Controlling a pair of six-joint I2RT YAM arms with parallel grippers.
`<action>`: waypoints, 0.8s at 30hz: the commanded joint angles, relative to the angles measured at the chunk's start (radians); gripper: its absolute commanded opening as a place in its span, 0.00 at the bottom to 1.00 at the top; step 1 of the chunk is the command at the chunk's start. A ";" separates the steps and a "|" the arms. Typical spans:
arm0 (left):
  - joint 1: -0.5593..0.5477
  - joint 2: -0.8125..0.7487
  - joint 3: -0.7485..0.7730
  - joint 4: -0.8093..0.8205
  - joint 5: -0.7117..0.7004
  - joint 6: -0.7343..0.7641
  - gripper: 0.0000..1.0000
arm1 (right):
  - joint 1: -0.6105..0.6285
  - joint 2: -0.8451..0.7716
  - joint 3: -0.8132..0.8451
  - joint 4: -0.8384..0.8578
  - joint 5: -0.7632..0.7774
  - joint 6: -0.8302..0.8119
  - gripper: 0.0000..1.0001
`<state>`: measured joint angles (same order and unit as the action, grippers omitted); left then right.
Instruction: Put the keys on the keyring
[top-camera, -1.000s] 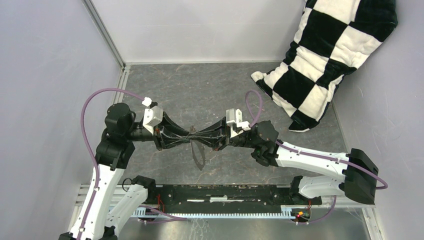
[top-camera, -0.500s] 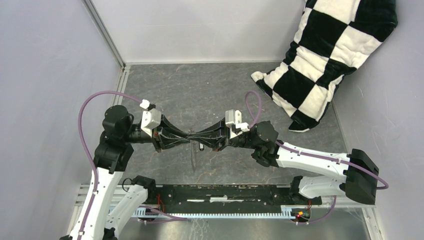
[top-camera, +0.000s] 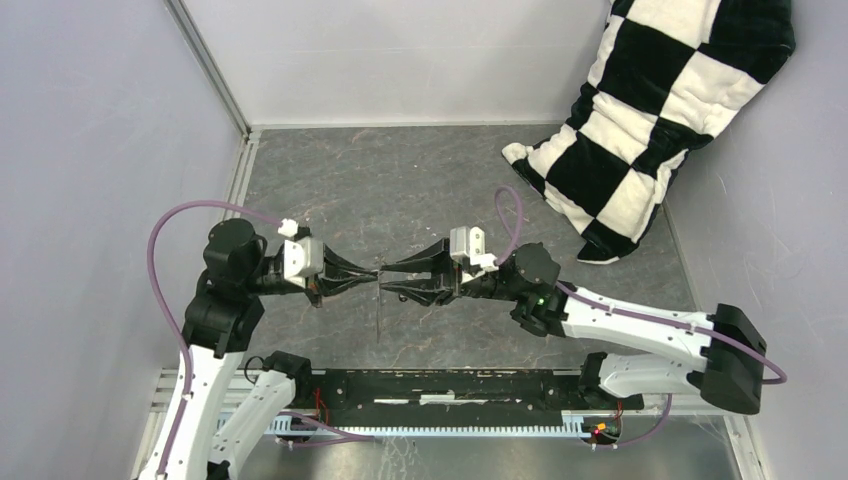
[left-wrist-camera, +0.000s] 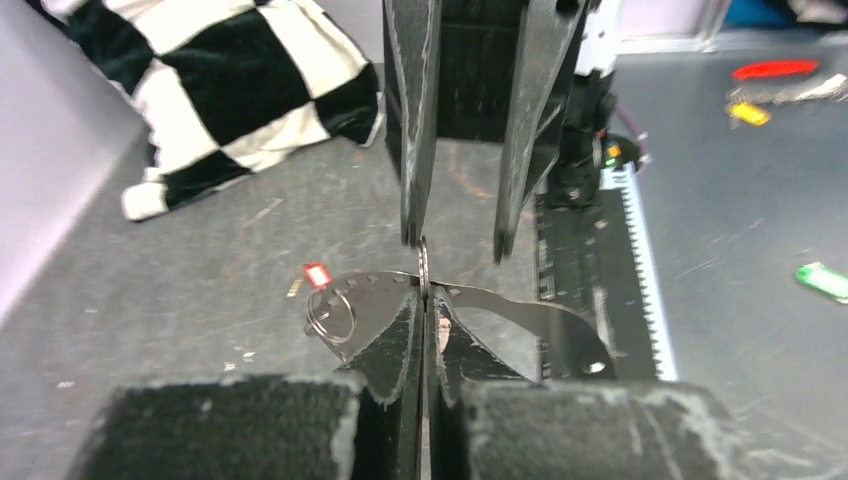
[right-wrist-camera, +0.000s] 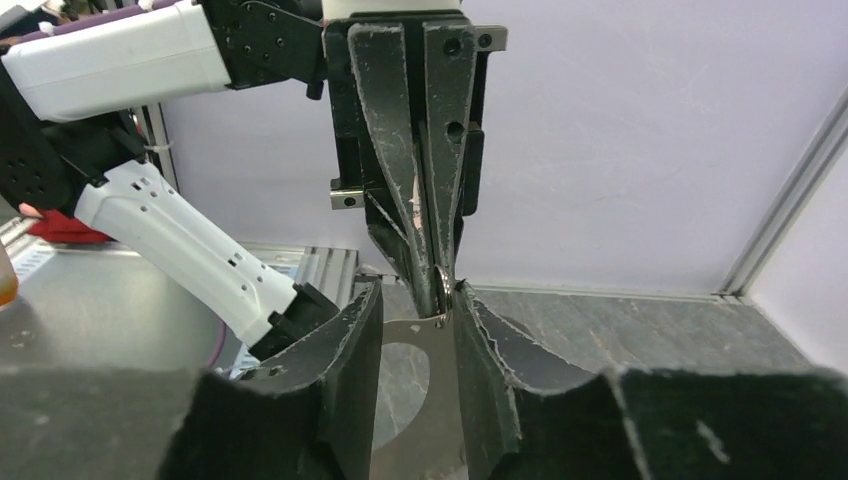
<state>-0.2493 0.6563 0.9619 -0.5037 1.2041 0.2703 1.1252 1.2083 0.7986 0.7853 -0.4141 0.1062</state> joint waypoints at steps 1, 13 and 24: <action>-0.001 -0.045 0.021 -0.092 -0.053 0.349 0.02 | 0.005 -0.124 0.010 -0.173 -0.001 -0.165 0.41; -0.001 -0.164 -0.030 -0.174 0.003 0.856 0.02 | 0.003 -0.203 0.061 -0.431 -0.008 -0.317 0.48; -0.001 -0.186 -0.053 -0.173 0.048 0.891 0.02 | 0.011 -0.134 0.186 -0.522 -0.126 -0.362 0.40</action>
<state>-0.2493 0.4908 0.9169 -0.6872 1.1980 1.0622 1.1259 1.0641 0.9138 0.2699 -0.4824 -0.2234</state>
